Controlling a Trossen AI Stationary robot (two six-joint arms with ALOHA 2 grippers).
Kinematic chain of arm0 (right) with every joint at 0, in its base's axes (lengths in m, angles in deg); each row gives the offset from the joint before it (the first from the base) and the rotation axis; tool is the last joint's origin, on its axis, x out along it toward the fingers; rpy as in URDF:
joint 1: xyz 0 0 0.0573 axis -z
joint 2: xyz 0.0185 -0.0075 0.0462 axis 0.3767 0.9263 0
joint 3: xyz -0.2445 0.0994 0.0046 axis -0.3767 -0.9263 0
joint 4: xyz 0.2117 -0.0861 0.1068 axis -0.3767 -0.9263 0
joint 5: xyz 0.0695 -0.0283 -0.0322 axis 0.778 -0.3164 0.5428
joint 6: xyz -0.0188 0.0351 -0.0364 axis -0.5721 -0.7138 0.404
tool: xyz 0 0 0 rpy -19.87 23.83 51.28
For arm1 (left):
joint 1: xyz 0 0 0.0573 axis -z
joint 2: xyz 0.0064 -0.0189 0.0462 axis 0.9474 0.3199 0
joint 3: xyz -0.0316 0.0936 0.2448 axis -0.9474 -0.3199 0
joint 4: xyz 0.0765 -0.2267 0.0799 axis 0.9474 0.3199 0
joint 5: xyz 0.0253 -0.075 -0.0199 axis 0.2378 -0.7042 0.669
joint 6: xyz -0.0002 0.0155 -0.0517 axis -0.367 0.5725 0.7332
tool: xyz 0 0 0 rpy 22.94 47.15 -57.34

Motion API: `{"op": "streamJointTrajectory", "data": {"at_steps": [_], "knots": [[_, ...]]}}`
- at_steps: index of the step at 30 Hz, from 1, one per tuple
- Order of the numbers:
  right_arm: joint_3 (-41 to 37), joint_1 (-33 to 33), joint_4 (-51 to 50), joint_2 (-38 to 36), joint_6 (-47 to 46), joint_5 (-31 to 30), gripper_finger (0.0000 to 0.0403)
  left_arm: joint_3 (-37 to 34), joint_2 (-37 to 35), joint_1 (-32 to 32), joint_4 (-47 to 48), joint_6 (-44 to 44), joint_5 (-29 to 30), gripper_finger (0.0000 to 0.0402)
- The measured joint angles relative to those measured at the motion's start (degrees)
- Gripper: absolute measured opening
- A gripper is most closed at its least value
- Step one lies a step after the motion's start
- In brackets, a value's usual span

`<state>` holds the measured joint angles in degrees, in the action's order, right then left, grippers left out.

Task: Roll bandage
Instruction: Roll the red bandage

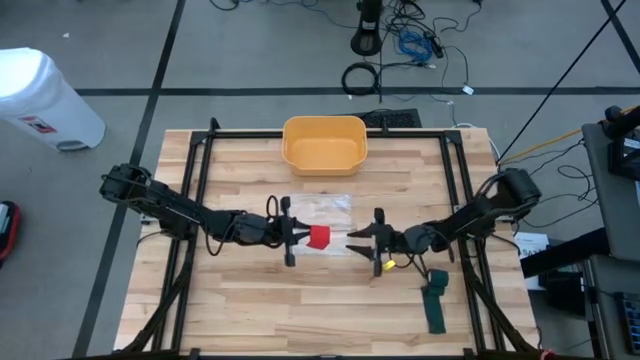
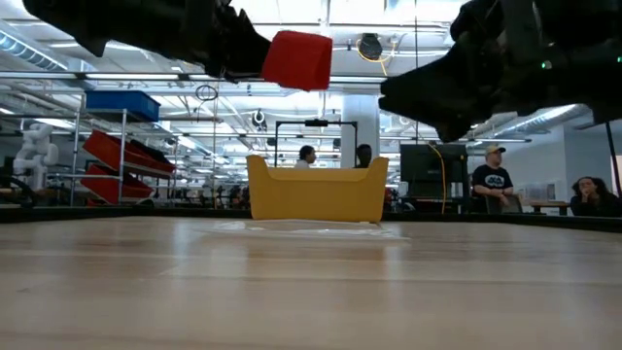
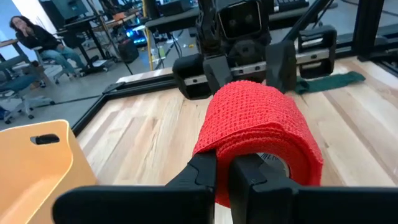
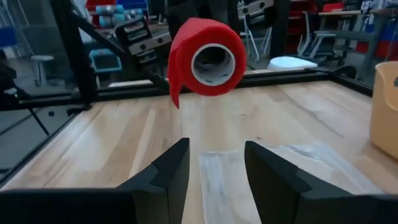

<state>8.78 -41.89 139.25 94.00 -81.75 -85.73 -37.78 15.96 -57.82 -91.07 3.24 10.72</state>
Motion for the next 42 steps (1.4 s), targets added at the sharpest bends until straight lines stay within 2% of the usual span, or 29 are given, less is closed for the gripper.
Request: {"op": "streamJointTrajectory", "data": {"at_steps": [7, 12, 17, 24, 32, 38, 42], "knots": [[6.32, 1.43, 3.61, 11.67, -1.34, 0.48, 0.0141, -3.5, 0.02, -0.29, -5.75, -0.01, 0.49, 0.0013], [11.34, 2.57, 3.6, 16.19, 0.22, 0.89, 0.0141, -3.6, 0.02, -1.0, -5.84, -0.02, 0.52, 0.0013], [11.98, 4.94, 3.59, 17.04, -2.15, 1.06, 0.0141, -3.6, 0.02, -1.53, -6.76, 0.0, 0.67, 0.0013], [11.98, 7.15, 5.08, 17.06, -3.29, 5.5, 0.0141, -3.59, 0.02, -1.55, -7.79, -1.09, 0.7, 0.0013], [15.8, 8.21, 4.4, 17.06, -2.38, 14.05, 0.0141, -3.58, 0.02, -2.22, -6.12, -4.65, 1.5, 0.0013], [17.86, 8.19, 3.27, 17.06, -0.21, 14.22, 0.0139, -3.58, 0.02, -2.58, -5.14, -4.76, 1.53, 0.0013], [17.85, 8.17, 4.22, 17.06, -0.14, 14.16, 0.0108, -3.55, 0.0, -2.58, -4.39, -4.66, 1.53, 0.0013]]}}
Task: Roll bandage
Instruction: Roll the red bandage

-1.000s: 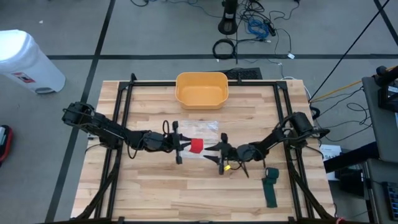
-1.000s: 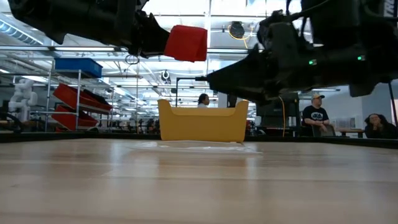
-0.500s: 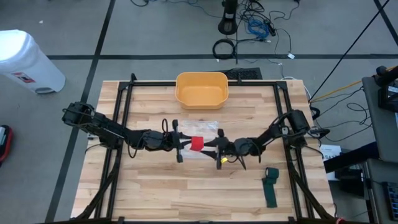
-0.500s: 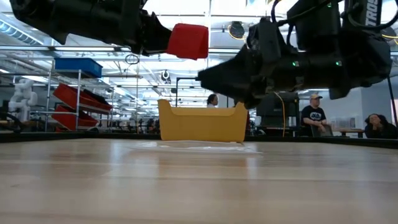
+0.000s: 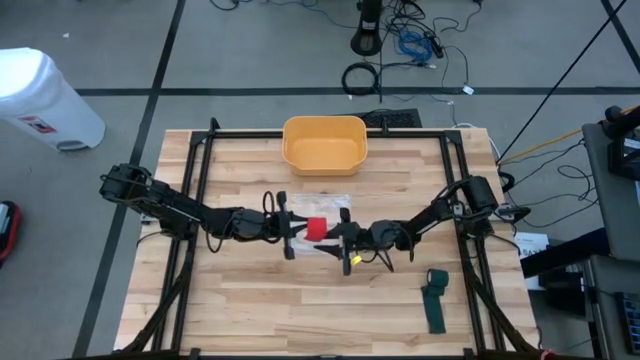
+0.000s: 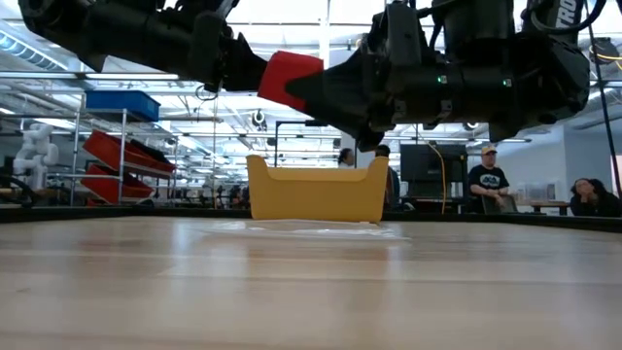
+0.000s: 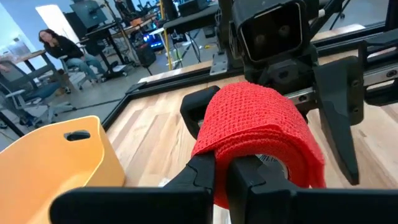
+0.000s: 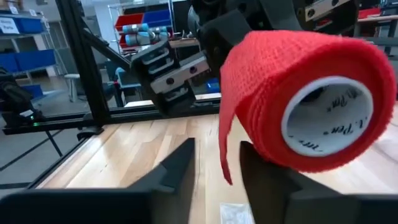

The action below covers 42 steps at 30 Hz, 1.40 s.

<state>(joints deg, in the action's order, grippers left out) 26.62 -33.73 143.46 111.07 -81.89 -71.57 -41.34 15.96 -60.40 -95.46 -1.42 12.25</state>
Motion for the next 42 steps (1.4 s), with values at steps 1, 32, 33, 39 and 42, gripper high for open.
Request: {"op": "streamJointTrajectory", "data": {"at_steps": [1, 32, 33, 39, 42], "knots": [[0.0, 0.0, 0.05, 0.0, -0.06, -0.04, 0.0093, 0.0, 0.0, 0.0, 0.04, 0.02, 0.0, 0.0013], [0.82, -4.7, -24.54, -18.34, 1.64, -0.17, 0.0, 0.0, -0.51, -1.07, 2.93, -1.77, 1.07, 0.0013], [1.29, -4.85, -25.22, -18.29, 1.57, 0.0, 0.0, 0.01, -0.51, -1.25, 2.75, -1.75, 1.09, 0.0013], [3.33, -5.25, -28.65, -15.37, 0.57, 1.22, 0.0, 0.04, -0.53, -1.66, 1.72, -1.41, 1.09, 0.0013], [3.33, -5.25, -28.81, -13.52, -0.71, 0.1, 0.0, 0.04, -1.13, -1.37, 0.74, -0.61, 0.78, 0.0013]]}}
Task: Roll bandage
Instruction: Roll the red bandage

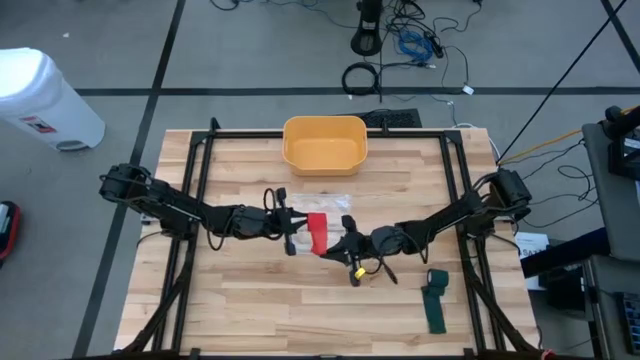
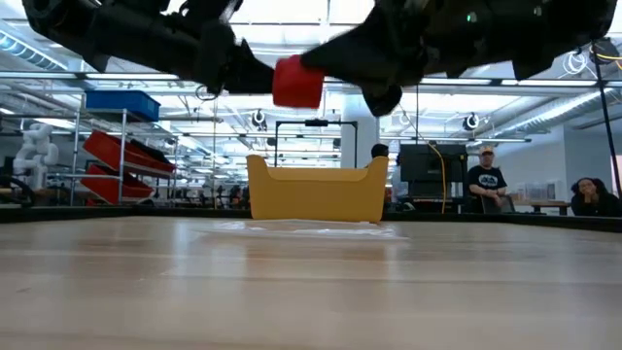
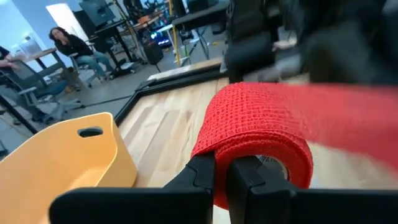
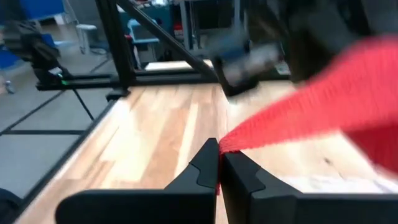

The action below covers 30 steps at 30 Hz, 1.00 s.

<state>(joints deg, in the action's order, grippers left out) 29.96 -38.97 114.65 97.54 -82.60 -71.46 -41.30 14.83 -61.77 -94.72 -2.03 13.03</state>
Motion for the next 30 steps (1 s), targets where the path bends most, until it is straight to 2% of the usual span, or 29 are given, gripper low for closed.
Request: {"op": "streamJointTrajectory", "data": {"at_steps": [5, 15, 20, 30], "knots": [[-0.02, 0.96, 1.17, 2.5, -0.94, -0.34, 0.0, 0.84, -1.3, 0.82, -0.48, 2.1, -1.02, 0.0013], [-0.02, 1.77, -0.63, 1.09, 0.37, -1.93, 0.0, 1.09, -1.3, 2.07, 2.11, 5.33, -1.07, 0.0013], [-0.04, 2.34, -3.48, 1.09, 0.14, -6.6, 0.0, 1.09, -1.3, 2.06, 2.24, 7.84, -1.21, 0.0013], [-0.03, 4.51, -2.61, 1.09, 1.38, -6.36, 0.0002, 1.49, -1.3, 3.18, 2.58, 12.08, -3.06, 0.0013]]}}
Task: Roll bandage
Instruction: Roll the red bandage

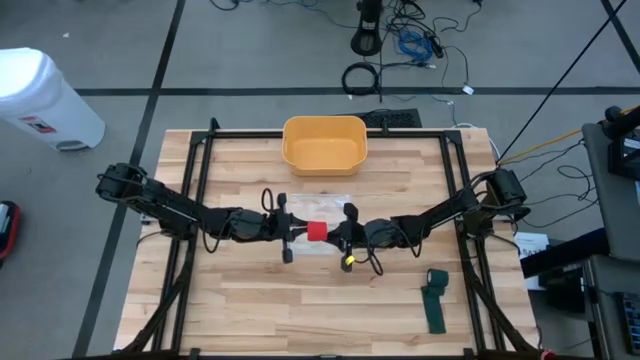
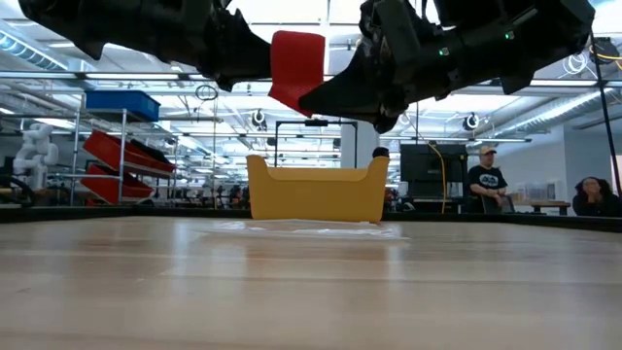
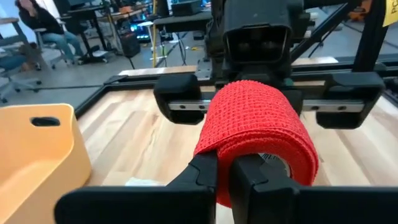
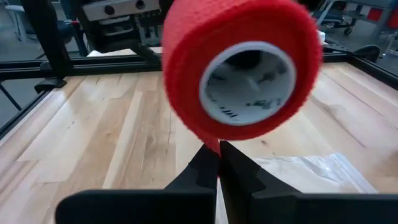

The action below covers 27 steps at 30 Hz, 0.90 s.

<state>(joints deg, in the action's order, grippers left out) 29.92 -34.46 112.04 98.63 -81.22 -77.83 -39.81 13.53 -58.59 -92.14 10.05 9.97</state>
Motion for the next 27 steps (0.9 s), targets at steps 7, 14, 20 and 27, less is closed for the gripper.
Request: {"op": "streamJointTrajectory", "data": {"at_steps": [7, 14, 20, 27], "knots": [[-0.01, -0.21, 0.02, 0.0, 0.66, -4.31, 0.0037, 0.02, 0.0, 0.2, 2.09, 6.2, -1.37, 0.0013], [-0.01, -2.33, -4.78, 0.0, 2.44, -9.03, 0.0088, 0.02, 0.0, 0.13, 2.76, 11.7, -1.63, 0.0013], [-0.03, -6.04, -6.76, -0.31, 2.48, -9.26, 0.0111, 0.02, -0.02, 0.02, 2.75, 11.24, -1.76, 0.0013], [-3.47, -11.8, -3.68, -7.23, 4.0, -15.27, 0.0114, 0.02, 0.0, -0.02, 2.69, 10.71, -5.72, 0.0013]]}}
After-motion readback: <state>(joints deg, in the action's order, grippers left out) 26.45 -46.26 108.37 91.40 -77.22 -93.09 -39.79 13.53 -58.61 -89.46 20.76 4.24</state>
